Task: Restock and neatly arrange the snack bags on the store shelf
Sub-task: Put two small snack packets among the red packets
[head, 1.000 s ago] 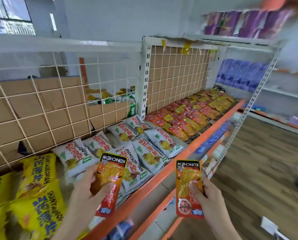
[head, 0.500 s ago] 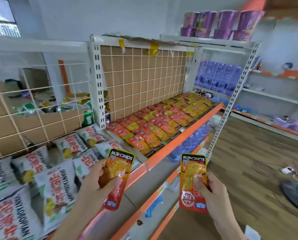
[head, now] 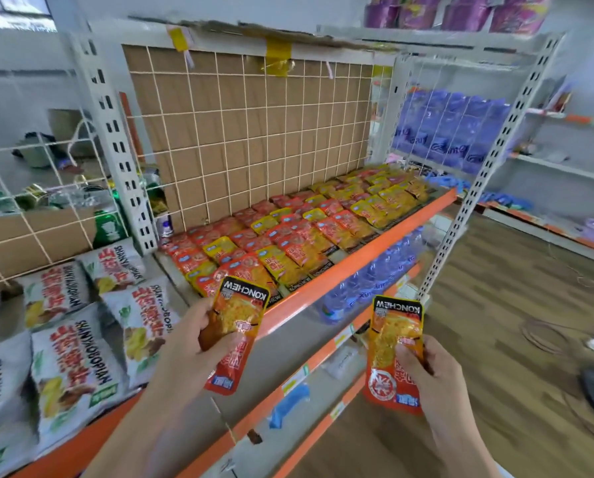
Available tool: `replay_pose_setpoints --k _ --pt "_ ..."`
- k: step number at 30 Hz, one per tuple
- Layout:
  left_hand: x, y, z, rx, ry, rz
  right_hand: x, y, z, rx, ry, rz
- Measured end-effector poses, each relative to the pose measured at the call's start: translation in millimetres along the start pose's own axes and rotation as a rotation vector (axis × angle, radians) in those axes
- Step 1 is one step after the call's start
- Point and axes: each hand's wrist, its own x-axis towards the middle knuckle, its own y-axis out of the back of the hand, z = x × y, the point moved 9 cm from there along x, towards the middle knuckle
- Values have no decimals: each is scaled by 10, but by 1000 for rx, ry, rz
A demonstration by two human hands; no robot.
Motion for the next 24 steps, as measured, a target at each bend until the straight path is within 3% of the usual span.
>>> replay_pose_setpoints --k 12,24 --pt "1115 -546 -8 -5 52 68 1442 -55 -113 -84 90 -85" --pt "1366 -589 -139 38 282 236 2510 -716 -34 -187 52 -370"
